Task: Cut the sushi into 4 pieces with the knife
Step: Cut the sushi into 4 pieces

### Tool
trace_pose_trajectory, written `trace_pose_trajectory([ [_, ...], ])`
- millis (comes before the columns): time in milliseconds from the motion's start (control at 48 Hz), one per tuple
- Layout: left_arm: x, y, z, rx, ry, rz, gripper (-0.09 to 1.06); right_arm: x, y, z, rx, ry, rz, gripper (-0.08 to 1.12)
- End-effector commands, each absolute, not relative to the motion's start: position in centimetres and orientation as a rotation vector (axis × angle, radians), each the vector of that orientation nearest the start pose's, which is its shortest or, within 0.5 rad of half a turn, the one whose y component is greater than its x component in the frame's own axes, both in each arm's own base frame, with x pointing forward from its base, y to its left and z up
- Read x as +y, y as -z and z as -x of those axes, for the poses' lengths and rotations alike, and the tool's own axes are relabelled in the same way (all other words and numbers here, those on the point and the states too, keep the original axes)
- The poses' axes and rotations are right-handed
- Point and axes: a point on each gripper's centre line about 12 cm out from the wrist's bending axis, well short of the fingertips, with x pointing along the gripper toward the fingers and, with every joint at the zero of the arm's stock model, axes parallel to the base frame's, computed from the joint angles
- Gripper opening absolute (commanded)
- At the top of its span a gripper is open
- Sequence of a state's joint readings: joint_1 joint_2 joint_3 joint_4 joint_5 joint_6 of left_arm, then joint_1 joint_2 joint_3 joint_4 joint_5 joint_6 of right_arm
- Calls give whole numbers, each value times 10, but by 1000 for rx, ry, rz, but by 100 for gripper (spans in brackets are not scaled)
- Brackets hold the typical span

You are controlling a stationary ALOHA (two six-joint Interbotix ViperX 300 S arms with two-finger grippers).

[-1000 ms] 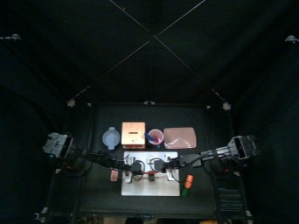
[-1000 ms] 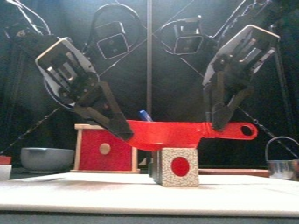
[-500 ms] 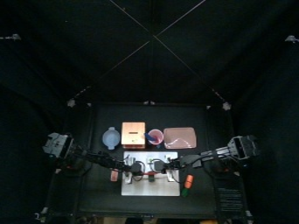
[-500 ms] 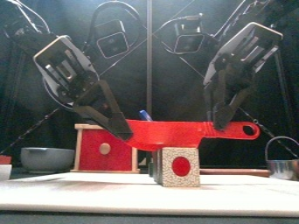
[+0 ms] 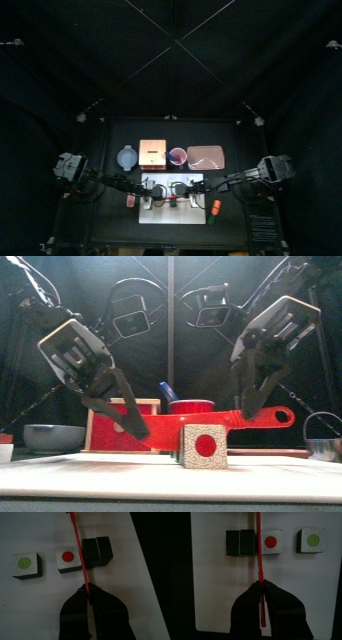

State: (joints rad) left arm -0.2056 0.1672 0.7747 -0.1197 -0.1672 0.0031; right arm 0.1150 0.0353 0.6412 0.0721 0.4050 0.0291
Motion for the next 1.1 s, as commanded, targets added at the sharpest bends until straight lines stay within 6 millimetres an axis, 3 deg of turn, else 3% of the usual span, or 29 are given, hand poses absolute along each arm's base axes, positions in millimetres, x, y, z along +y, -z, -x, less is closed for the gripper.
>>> trace_pose_trajectory([
  [21, -68, -83, -367, 790, 120, 19, 31, 43, -129, -359, 1082, -74, -40, 32],
  [146, -60, -83, -373, 782, 104, 17, 31, 42, -130, -359, 1070, -73, -40, 32],
  [417, -38, -91, -377, 760, 98, -47, 31, 14, -138, -360, 1044, -16, -28, 32],
  [708, -19, -99, -379, 737, 85, -89, 31, 2, -143, -363, 1032, 8, -17, 32],
  [958, -23, -132, -378, 679, 99, -109, 31, 9, -182, -361, 976, -7, -22, 32],
  [1104, -42, -146, -371, 678, 142, -123, 31, 27, -203, -353, 953, -53, -30, 32],
])
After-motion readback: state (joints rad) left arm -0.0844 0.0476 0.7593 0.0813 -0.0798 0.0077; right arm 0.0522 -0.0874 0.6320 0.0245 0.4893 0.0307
